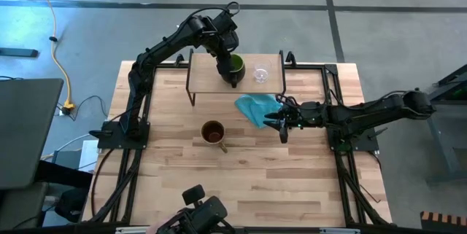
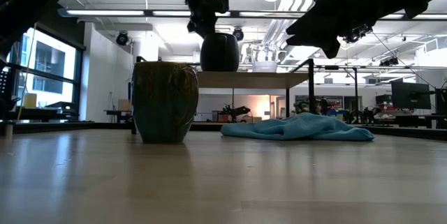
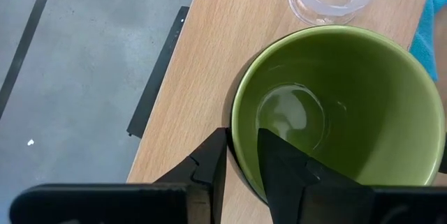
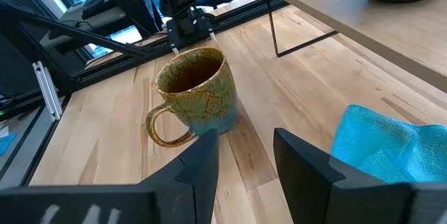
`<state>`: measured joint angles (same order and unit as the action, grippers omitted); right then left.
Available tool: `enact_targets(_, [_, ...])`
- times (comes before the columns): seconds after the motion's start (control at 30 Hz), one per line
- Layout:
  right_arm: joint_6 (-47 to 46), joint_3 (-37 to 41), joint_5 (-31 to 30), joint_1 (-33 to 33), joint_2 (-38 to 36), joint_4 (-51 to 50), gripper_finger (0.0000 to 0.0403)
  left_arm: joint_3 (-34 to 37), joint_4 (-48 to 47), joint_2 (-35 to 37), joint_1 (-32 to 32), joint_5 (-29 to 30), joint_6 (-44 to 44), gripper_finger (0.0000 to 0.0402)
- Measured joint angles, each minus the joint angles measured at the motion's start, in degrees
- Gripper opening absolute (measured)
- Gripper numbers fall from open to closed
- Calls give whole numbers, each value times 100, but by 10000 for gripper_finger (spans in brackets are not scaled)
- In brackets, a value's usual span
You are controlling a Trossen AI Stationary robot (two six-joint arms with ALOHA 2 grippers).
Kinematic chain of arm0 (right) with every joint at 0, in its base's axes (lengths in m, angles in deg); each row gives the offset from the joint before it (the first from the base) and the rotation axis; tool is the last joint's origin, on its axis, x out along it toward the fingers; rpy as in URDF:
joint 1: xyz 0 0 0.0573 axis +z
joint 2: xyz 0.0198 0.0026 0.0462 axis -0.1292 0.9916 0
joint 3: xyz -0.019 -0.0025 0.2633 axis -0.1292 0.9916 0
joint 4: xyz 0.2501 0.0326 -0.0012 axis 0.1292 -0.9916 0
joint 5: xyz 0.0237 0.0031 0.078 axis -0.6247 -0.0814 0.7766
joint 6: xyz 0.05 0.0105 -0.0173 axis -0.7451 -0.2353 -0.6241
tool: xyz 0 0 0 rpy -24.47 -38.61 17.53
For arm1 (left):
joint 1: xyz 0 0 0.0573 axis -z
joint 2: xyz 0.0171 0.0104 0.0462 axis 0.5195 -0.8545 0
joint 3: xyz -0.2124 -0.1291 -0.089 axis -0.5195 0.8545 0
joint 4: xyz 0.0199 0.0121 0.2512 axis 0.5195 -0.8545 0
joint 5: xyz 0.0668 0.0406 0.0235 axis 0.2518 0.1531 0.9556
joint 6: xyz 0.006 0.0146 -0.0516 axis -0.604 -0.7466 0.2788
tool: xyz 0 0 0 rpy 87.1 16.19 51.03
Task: Stack small to large cups/mugs on shelf
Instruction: Put the black mug on the shelf, then put the green and blue mug on the shelf
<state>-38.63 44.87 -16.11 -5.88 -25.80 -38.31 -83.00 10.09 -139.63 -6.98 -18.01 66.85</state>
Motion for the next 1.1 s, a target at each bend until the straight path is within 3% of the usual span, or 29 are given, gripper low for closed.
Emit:
enact_targets(0.37, [0, 0, 0, 0, 0, 0, 128, 0, 0, 0, 0, -4, -1, 74])
enact_targets(0.77, [0, 0, 2, 0, 0, 0, 128, 4, -25, 15, 4, 72, 24, 207])
enact_targets(1.1, [-2, 0, 4, 0, 1, 0, 128, 4, -4, 24, 2, 103, 68, 203])
